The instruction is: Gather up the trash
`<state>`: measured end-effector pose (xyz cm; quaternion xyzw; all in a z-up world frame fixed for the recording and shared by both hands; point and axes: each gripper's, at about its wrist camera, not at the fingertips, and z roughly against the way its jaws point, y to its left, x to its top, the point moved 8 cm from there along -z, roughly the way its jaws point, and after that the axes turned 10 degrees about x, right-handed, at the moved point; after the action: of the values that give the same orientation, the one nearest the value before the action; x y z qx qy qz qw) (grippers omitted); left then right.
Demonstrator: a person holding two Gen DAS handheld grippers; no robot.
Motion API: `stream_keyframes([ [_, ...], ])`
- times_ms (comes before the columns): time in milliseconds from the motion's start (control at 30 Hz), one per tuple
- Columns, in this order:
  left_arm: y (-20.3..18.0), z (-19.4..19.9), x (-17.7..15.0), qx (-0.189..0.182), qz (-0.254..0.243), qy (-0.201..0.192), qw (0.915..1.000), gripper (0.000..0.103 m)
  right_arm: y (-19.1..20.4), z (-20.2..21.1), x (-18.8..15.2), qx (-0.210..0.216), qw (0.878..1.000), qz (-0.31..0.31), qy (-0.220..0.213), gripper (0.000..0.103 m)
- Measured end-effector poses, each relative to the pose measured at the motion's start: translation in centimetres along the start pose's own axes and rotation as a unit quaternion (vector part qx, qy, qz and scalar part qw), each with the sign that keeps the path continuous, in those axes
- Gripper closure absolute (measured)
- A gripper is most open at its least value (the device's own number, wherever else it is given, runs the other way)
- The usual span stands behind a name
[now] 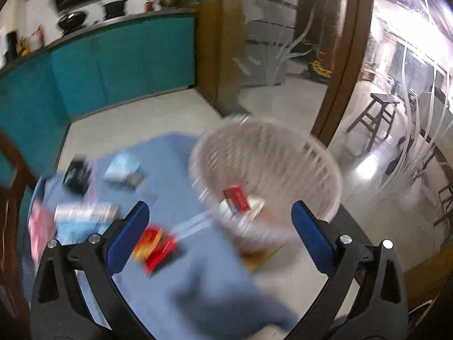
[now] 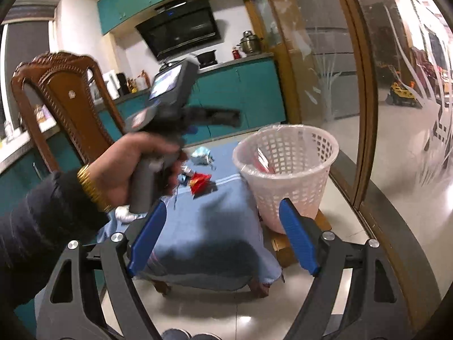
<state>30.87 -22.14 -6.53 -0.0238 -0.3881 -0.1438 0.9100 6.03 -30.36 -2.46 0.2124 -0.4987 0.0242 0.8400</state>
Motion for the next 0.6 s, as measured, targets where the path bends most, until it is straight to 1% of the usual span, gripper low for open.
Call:
stream_keyframes([
  [33,1.3,0.5,-1.8,-0.003,0.012,0.005,0.9999,0.003,0.1,-0.4,-0.8,0.002,1.0,0.001,0.008,0.023],
  [67,2.9,1.4,-4.4,-0.002,0.027,0.009,0.9996,0.003,0.3,-1.0,-1.5,0.004,1.0,0.003,0.019,0.023],
  [100,4.1,1.9,-6.1,0.005,0.034,0.012,0.9994,0.003,0.6,-1.6,-2.1,0.009,1.0,0.004,0.027,0.023],
  [200,8.7,5.0,-13.6,0.05,0.067,0.021,0.9963,0.003,1.7,-2.7,-3.1,0.022,0.999,0.007,0.039,0.023],
  [233,9.7,5.7,-15.2,0.058,0.075,0.027,0.9951,0.003,2.3,-3.3,-3.3,0.028,0.999,0.007,0.044,0.023],
  [300,11.9,8.2,-19.8,0.076,0.104,0.043,0.9908,0.003,3.4,-4.0,-3.5,0.041,0.998,0.005,0.05,0.023],
  [333,12.9,9.3,-21.5,0.09,0.117,0.048,0.9879,0.003,4.4,-4.6,-3.6,0.053,0.997,0.007,0.054,0.023],
  [367,13.7,10.4,-22.9,0.102,0.128,0.049,0.9852,0.003,5.3,-5.0,-3.7,0.061,0.996,0.011,0.056,0.023],
  [467,15.6,12.7,-25.4,0.138,0.153,0.049,0.9772,0.003,7.9,-5.9,-3.7,0.078,0.995,0.03,0.058,0.023],
  [533,16.1,14.0,-26.0,0.145,0.164,0.048,0.9745,0.003,9.0,-6.1,-3.4,0.081,0.995,0.033,0.051,0.023],
  [600,16.7,15.2,-25.6,0.153,0.17,0.028,0.9731,0.003,9.7,-6.0,-3.4,0.087,0.995,0.031,0.048,0.023],
])
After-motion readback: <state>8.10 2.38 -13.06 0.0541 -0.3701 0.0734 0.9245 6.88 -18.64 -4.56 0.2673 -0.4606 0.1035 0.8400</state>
